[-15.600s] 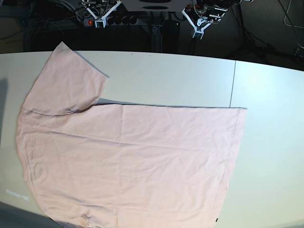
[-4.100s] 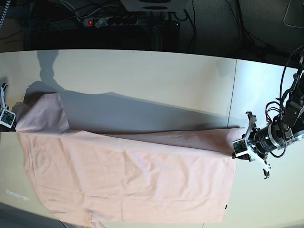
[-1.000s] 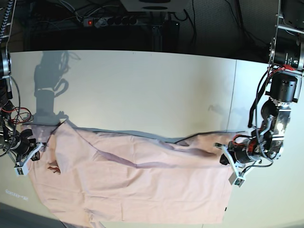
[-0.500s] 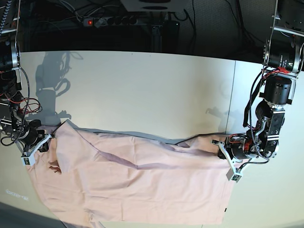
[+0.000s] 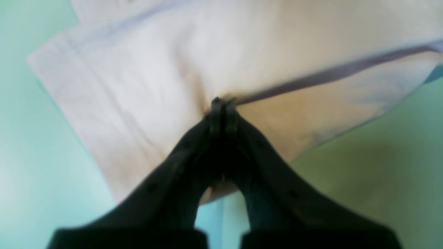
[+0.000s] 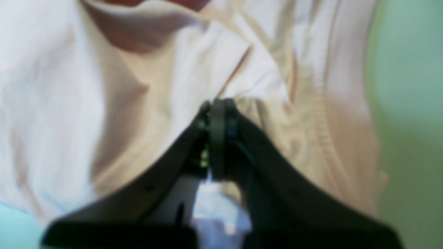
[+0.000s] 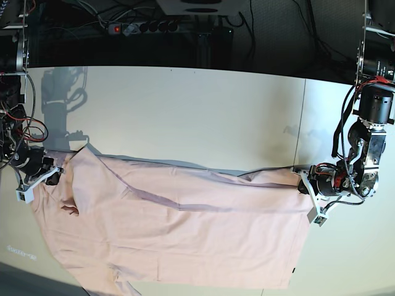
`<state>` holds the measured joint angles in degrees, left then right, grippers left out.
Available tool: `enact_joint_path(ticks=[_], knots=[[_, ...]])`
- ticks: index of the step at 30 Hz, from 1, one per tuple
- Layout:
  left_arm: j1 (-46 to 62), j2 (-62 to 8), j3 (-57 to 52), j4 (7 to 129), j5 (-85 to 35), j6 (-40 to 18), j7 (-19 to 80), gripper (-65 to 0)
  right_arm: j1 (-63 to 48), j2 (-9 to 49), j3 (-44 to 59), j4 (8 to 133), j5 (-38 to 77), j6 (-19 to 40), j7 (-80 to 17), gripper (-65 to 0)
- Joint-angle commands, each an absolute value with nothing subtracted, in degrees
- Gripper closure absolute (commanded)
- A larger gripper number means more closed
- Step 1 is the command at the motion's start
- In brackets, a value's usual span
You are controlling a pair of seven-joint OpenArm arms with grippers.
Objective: Fold the T-shirt properly
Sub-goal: 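Pull the shirt's shoulder edge away from the hem with both grippers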
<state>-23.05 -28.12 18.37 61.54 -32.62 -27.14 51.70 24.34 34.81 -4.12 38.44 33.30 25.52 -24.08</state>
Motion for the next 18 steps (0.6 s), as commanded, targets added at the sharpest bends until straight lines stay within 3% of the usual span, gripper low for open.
enact_joint_path(ticks=[1,12,18], knots=[[-22.61,-29.1,18.24,63.72,-32.38,-28.12,53.01,0.0,22.59,36.18,-2.85,39.83,32.47,28.73,-28.25,0.0],[-5.3,-33.61,18.09,84.09,-30.35,-28.08,53.84,0.0,0.54,38.39,10.31,60.51,35.64,28.73,-33.19,0.0],[3.36,-36.36,12.62,92.36,-29.28,-28.08,53.95,0.0,-11.18,39.88,16.97,68.73,38.06,28.73,-33.26,0.0]])
